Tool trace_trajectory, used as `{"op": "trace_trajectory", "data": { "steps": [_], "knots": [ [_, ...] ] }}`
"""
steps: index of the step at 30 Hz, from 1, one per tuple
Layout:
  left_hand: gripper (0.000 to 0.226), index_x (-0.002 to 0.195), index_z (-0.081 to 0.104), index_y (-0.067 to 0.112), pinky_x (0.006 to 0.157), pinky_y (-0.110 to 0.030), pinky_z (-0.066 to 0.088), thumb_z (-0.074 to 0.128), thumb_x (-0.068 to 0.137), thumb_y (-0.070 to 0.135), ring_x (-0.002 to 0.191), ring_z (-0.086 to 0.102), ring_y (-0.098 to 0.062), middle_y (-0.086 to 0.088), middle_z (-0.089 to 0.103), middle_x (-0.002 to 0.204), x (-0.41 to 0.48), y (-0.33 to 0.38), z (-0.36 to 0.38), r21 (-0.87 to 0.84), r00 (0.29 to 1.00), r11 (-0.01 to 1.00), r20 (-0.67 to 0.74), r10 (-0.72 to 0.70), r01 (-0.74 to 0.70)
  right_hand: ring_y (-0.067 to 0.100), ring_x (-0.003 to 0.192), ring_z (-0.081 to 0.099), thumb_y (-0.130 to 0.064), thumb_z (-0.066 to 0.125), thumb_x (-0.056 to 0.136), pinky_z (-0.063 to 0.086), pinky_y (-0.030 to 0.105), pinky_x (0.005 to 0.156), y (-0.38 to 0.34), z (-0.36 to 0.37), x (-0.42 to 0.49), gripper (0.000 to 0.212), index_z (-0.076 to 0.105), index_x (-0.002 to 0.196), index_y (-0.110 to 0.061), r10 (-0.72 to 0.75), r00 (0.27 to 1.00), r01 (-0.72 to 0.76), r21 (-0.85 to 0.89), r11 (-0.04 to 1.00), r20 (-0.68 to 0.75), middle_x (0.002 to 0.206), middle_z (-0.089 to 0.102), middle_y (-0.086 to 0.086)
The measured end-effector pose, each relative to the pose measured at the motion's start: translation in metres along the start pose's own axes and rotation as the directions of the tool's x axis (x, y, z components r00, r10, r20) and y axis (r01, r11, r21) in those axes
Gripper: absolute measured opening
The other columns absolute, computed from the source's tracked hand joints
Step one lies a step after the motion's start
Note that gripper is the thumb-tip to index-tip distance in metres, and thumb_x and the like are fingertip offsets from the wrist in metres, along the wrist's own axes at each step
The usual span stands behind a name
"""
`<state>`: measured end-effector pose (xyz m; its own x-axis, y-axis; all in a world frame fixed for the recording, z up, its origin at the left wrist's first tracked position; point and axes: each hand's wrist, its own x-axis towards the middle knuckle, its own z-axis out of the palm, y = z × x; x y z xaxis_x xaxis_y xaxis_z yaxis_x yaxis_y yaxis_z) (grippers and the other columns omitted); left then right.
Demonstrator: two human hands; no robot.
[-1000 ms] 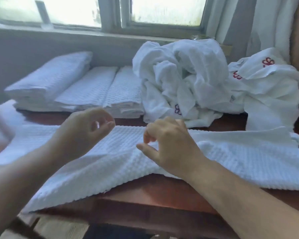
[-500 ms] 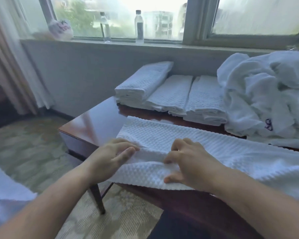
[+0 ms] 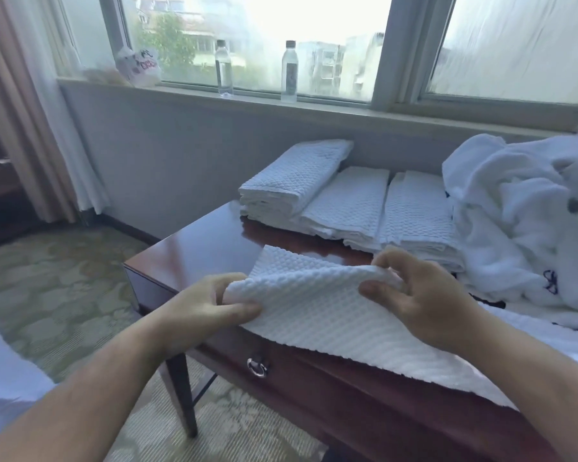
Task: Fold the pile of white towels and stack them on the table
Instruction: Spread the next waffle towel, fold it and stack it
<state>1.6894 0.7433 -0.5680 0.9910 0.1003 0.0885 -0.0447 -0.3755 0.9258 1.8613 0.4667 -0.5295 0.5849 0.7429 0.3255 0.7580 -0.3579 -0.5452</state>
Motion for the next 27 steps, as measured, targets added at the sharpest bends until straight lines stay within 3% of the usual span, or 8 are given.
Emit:
{"op": "trace_trajectory", "data": {
  "steps": [3, 7, 10, 13, 17, 21, 24, 27],
  "knots": [
    [0.010, 0.103, 0.057, 0.011, 0.063, -0.011, 0.043, 0.065, 0.097, 0.015, 0.067, 0.056, 0.000, 0.014, 0.061, 0.075, 0.017, 0.009, -0.007, -0.049, 0.994, 0.998, -0.105, 0.025, -0.031, 0.000, 0.067, 0.058, -0.075, 0.049, 0.077, 0.039, 0.017, 0.055, 0.005, -0.003, 0.018, 0.019, 0.049, 0.089, -0.061, -0.009, 0.999, 0.006, -0.062, 0.998, -0.053, 0.079, 0.061, -0.027],
    [0.058, 0.143, 0.043, 0.040, 0.092, -0.018, 0.047, 0.065, 0.091, 0.056, 0.110, 0.063, 0.007, 0.019, 0.066, 0.124, 0.042, 0.019, -0.018, 0.039, 0.987, 0.992, -0.113, -0.119, 0.124, -0.007, 0.067, 0.058, -0.052, 0.056, 0.095, 0.041, 0.008, 0.062, 0.011, -0.005, 0.036, 0.007, 0.060, 0.099, -0.049, -0.087, 0.976, 0.065, -0.117, 0.991, -0.200, 0.069, 0.061, -0.029],
    [0.070, 0.151, 0.031, 0.048, 0.102, -0.030, 0.048, 0.070, 0.095, 0.033, 0.112, 0.067, -0.005, 0.009, 0.069, 0.123, 0.063, 0.016, -0.018, 0.003, 0.964, 0.997, -0.254, -0.077, 0.080, -0.018, 0.075, 0.057, -0.049, 0.053, 0.096, 0.041, 0.004, 0.066, 0.021, -0.002, 0.046, 0.019, 0.067, 0.104, -0.039, -0.091, 0.956, 0.062, -0.109, 0.992, -0.280, 0.069, 0.063, -0.032],
    [0.075, 0.151, 0.025, 0.055, 0.092, -0.029, 0.051, 0.067, 0.097, 0.027, 0.097, 0.072, -0.006, 0.021, 0.068, 0.118, 0.081, 0.006, -0.017, 0.034, 0.934, 0.998, -0.354, -0.041, 0.057, -0.008, 0.075, 0.057, -0.044, 0.053, 0.097, 0.034, 0.007, 0.061, 0.033, 0.006, 0.058, 0.015, 0.065, 0.101, -0.037, -0.091, 0.959, 0.035, -0.207, 0.978, -0.270, 0.072, 0.058, -0.026],
    [0.076, 0.154, 0.023, 0.051, 0.080, -0.028, 0.052, 0.067, 0.095, 0.028, 0.064, 0.066, -0.013, 0.030, 0.066, 0.105, 0.098, -0.012, -0.011, 0.182, 0.902, 0.978, -0.431, -0.017, 0.105, 0.013, 0.077, 0.055, -0.038, 0.052, 0.101, 0.044, 0.033, 0.064, 0.049, 0.020, 0.073, 0.008, 0.059, 0.099, -0.036, -0.002, 0.995, -0.029, -0.320, 0.947, -0.097, 0.082, 0.054, -0.021],
    [0.054, 0.143, 0.044, 0.035, 0.077, -0.029, 0.047, 0.063, 0.094, 0.045, 0.082, 0.058, -0.009, 0.014, 0.059, 0.091, 0.105, -0.025, -0.005, 0.355, 0.876, 0.858, -0.440, -0.197, 0.371, 0.008, 0.086, 0.059, -0.050, 0.047, 0.100, 0.051, 0.034, 0.075, 0.063, 0.037, 0.074, 0.017, 0.055, 0.100, -0.035, 0.257, 0.962, -0.198, -0.419, 0.886, 0.090, 0.097, 0.061, -0.016],
    [0.047, 0.131, 0.045, 0.039, 0.064, -0.025, 0.041, 0.065, 0.090, 0.053, 0.083, 0.060, -0.009, 0.010, 0.059, 0.093, 0.097, -0.030, -0.002, 0.396, 0.876, 0.819, -0.418, -0.241, 0.415, 0.004, 0.082, 0.056, -0.049, 0.043, 0.102, 0.051, 0.033, 0.073, 0.066, 0.046, 0.072, 0.019, 0.052, 0.093, -0.034, 0.245, 0.967, -0.197, -0.418, 0.887, 0.064, 0.091, 0.058, -0.015],
    [0.046, 0.129, 0.042, 0.044, 0.056, -0.024, 0.040, 0.068, 0.091, 0.044, 0.063, 0.054, -0.005, 0.010, 0.055, 0.077, 0.085, -0.035, -0.003, 0.392, 0.894, 0.847, -0.406, -0.191, 0.359, 0.004, 0.084, 0.055, -0.043, 0.045, 0.103, 0.050, 0.033, 0.074, 0.063, 0.045, 0.070, 0.015, 0.056, 0.098, -0.034, 0.147, 0.989, -0.135, -0.323, 0.937, 0.012, 0.093, 0.061, -0.015]
  ]
}}
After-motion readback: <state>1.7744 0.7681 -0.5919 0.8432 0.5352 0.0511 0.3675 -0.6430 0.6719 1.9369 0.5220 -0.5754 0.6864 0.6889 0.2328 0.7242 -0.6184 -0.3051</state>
